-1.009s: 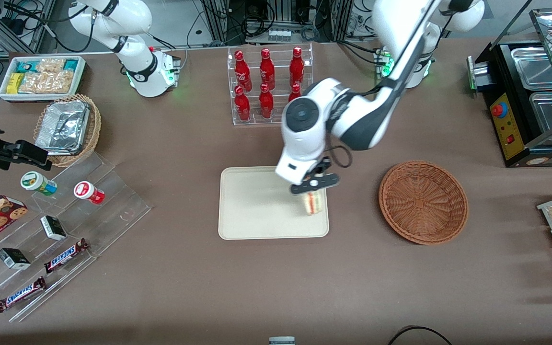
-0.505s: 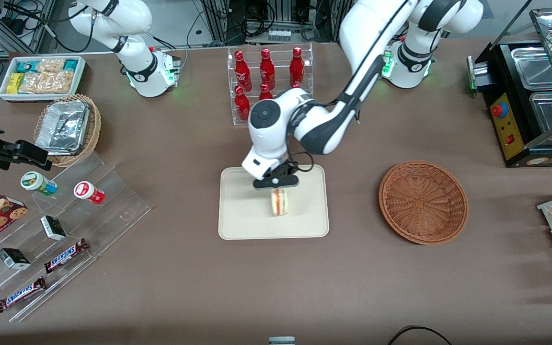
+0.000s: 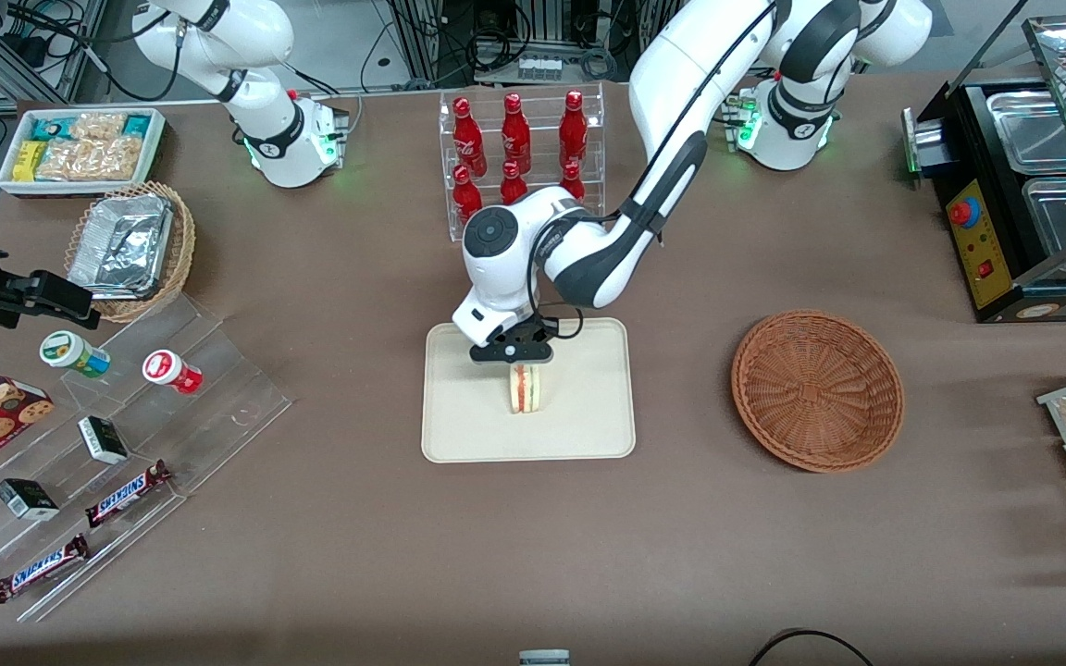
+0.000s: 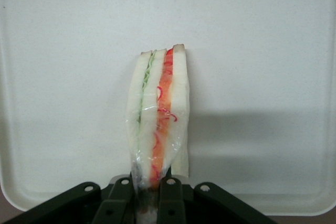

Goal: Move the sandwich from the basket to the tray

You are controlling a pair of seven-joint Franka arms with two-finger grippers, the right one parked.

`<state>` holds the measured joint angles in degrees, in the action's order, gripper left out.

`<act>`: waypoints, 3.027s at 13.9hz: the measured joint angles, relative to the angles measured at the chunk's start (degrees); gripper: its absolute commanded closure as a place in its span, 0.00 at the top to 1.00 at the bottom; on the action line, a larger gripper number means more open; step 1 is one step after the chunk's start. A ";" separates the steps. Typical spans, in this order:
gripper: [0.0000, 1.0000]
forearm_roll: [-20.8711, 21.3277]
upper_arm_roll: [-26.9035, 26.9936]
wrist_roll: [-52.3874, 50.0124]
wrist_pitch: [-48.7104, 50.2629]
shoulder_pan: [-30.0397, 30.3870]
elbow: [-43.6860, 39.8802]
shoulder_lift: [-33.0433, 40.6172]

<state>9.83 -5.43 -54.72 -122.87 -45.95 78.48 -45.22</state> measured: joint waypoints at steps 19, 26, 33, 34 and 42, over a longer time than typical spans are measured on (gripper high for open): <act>0.99 -2.04 1.26 1.09 27.43 13.05 -5.20 19.97; 0.99 -3.31 1.34 14.95 39.43 24.69 -4.81 28.74; 0.99 -6.03 1.49 38.50 44.41 39.08 0.38 37.95; 0.99 -7.18 1.53 41.86 44.78 41.60 1.59 39.59; 0.99 -9.66 5.52 51.92 48.53 44.62 7.90 47.82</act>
<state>0.17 0.10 -2.80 -74.34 -1.33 86.37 2.59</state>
